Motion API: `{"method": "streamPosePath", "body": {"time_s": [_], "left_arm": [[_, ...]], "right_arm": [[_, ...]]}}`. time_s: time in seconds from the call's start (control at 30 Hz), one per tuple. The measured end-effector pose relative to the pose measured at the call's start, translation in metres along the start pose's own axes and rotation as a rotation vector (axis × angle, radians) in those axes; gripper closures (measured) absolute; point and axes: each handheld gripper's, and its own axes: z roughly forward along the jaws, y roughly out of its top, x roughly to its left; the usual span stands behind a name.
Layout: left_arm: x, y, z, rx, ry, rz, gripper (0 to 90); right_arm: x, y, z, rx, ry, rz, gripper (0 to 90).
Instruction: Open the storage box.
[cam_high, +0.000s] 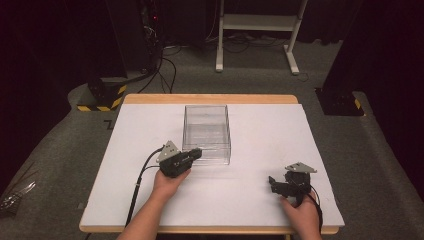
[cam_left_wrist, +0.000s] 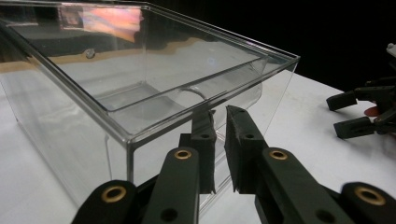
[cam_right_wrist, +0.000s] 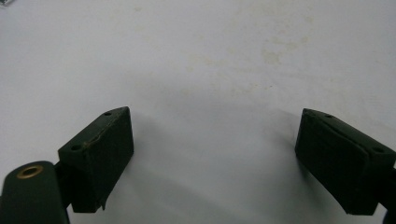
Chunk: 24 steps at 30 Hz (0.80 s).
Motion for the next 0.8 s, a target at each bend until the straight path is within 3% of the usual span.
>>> {"method": "streamPosePath", "body": {"time_s": [0.23,0.4,0.7,0.8], "left_arm": [[0.0023,-0.0003,-0.0023,0.007,-0.012,-0.002,84.5],[0.0054,0.0002,-0.0098,-0.027,-0.023,-0.019,90.0],[0.0019,-0.0001,-0.0084,-0.007,0.008,-0.008,89.8],[0.0047,-0.0005,-0.0072,-0.010,-0.011,-0.025,77.9]], "right_arm": [[0.0001,0.0000,0.0000,0.000,0.000,0.000,11.7],[0.0000,0.0000,0.0000,0.000,0.001,0.000,11.7],[0.0001,-0.0001,0.0000,-0.001,0.000,-0.001,11.8],[0.0001,0.0000,0.0000,-0.001,0.001,-0.001,11.8]]}}
